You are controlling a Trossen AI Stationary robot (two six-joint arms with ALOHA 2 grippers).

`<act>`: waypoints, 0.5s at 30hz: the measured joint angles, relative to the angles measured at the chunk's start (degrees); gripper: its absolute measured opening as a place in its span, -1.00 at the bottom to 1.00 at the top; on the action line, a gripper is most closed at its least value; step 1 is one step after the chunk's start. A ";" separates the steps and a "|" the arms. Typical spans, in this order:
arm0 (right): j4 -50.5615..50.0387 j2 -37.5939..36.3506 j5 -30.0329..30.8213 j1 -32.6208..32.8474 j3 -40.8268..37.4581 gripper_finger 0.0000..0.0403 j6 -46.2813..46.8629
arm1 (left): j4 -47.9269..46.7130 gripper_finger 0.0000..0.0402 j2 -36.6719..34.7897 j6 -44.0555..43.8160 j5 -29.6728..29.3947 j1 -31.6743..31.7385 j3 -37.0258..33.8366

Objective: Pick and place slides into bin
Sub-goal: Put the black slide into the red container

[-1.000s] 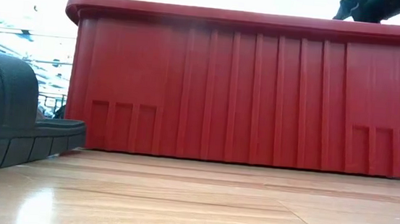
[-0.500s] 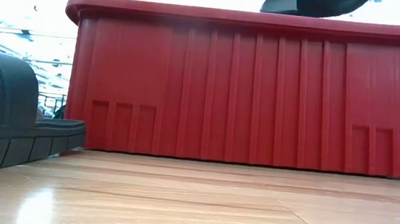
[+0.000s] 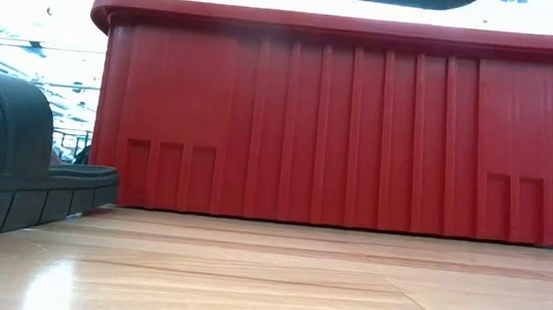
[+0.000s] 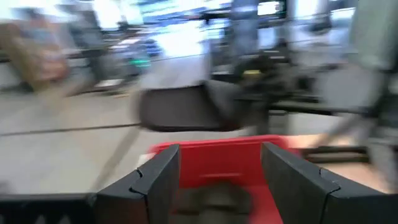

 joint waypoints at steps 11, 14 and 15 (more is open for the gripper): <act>-5.48 0.39 -4.15 1.14 0.00 -0.97 3.02 | 13.90 0.14 16.66 -4.94 15.71 -3.08 -0.04; -5.81 0.35 -4.74 1.04 0.00 -0.97 3.07 | 19.58 0.14 20.01 -1.65 14.04 -4.78 -0.04; -5.88 0.35 -4.72 1.04 0.00 -0.97 3.07 | 21.35 0.14 20.98 -0.28 13.28 -5.31 -0.04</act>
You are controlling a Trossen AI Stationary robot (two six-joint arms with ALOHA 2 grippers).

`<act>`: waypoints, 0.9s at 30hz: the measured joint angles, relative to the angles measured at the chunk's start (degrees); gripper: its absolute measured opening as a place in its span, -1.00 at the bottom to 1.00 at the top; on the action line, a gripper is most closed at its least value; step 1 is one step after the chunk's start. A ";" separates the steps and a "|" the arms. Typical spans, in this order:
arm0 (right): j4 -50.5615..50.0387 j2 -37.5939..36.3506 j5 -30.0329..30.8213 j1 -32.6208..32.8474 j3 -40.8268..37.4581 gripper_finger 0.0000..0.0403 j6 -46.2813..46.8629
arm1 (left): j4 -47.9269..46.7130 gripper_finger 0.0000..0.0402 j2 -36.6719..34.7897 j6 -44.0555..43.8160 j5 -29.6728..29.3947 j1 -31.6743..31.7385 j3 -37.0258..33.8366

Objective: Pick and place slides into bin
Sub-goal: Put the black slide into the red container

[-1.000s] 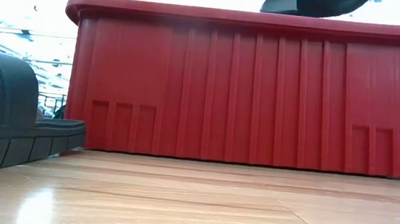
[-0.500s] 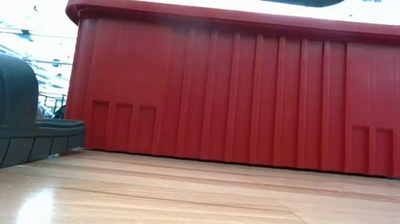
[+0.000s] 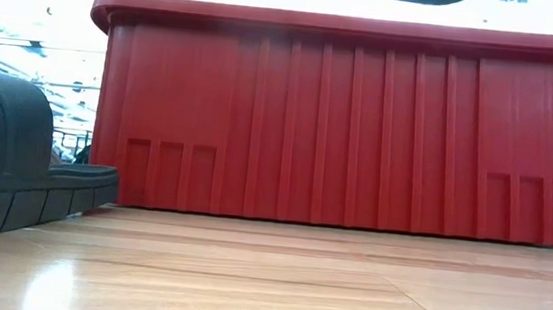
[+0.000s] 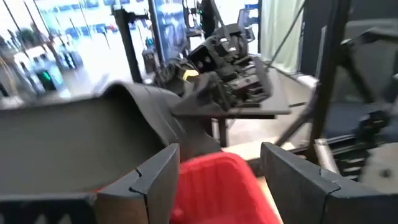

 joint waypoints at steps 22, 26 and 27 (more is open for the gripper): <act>-6.49 0.11 -10.95 -3.63 0.00 -0.97 13.11 | 17.87 0.14 10.94 4.04 -6.80 -1.88 0.08; -10.01 0.11 -14.64 -5.63 0.00 -0.97 18.42 | 17.92 0.12 11.24 3.00 -7.81 -1.32 0.06; -10.67 0.11 -15.60 -6.04 0.00 -0.97 19.34 | 17.97 0.08 11.57 3.22 -8.14 -1.29 0.06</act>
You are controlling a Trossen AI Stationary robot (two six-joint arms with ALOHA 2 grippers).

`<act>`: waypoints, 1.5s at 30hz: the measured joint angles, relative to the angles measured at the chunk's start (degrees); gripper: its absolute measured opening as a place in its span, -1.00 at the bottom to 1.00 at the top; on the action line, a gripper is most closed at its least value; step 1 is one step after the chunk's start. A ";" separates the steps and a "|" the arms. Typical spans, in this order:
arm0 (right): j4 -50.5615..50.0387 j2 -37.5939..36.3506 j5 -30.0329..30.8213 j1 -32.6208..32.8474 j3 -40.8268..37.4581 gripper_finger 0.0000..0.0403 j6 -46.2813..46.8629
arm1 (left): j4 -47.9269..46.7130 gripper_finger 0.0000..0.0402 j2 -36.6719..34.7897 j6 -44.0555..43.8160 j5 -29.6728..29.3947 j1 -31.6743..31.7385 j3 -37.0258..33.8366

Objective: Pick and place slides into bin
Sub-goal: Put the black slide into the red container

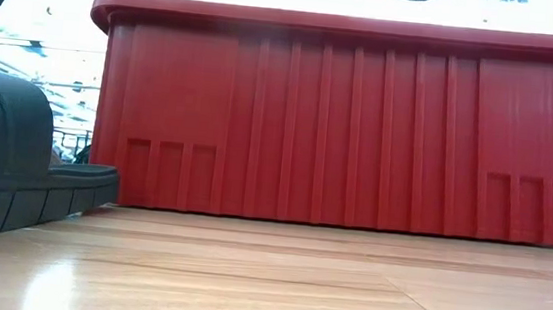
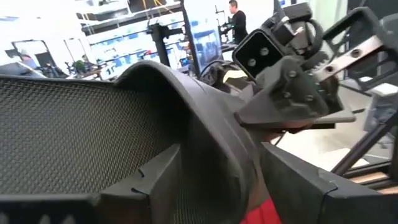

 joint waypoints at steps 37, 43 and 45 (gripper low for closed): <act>-78.00 1.33 -17.63 0.02 34.12 -0.04 -8.68 | -47.02 -1.00 -2.87 14.27 13.95 7.21 16.26; -101.60 9.91 -37.36 -9.26 52.77 -0.04 -6.57 | -48.96 -1.00 -1.59 14.07 18.32 6.75 16.15; -105.79 12.97 -44.22 -12.91 57.37 -0.04 -8.11 | -49.09 -1.00 -1.01 14.02 18.47 6.26 16.15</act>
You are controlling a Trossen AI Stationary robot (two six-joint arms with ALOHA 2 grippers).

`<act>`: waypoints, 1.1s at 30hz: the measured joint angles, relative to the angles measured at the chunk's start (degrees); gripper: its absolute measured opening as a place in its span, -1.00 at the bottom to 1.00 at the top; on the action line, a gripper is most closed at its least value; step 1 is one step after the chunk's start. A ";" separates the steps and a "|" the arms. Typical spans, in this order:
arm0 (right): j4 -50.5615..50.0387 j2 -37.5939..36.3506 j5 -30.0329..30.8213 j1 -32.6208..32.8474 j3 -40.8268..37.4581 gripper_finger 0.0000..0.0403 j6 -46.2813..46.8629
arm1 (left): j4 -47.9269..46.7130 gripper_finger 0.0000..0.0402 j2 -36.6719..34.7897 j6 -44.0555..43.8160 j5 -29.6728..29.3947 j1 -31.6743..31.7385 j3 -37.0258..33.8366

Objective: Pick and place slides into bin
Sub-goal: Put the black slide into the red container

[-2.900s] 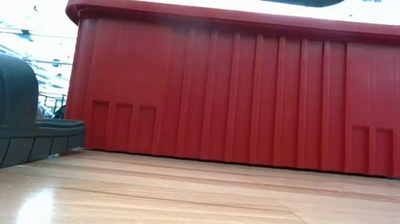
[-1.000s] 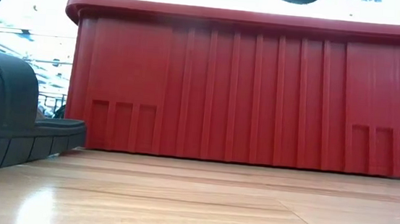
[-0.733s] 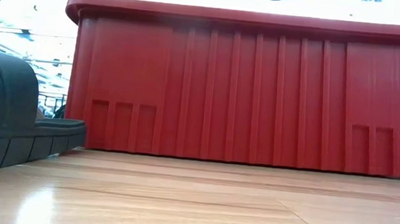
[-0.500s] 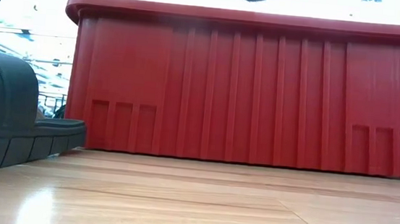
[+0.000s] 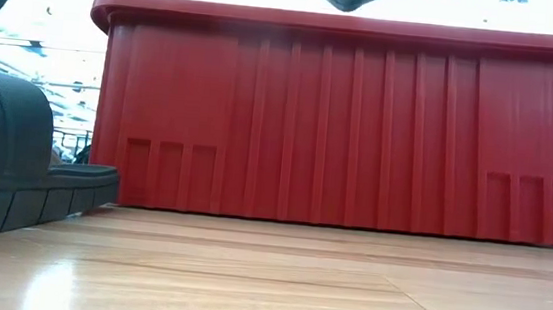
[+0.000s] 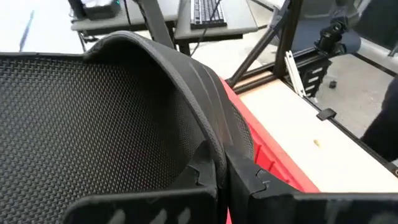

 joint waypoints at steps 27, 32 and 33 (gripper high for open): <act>-14.32 20.39 -19.68 -18.12 15.29 0.00 -24.77 | -1.10 -1.00 6.14 -1.62 -0.22 -5.54 -0.04; -17.22 22.36 -25.73 -19.00 15.23 0.00 -24.92 | -0.75 -1.00 6.16 -1.34 -2.79 -5.24 -0.04; -17.63 22.78 -27.86 -19.18 15.18 0.00 -24.84 | -0.43 -1.00 6.16 -1.24 -2.91 -5.07 -0.04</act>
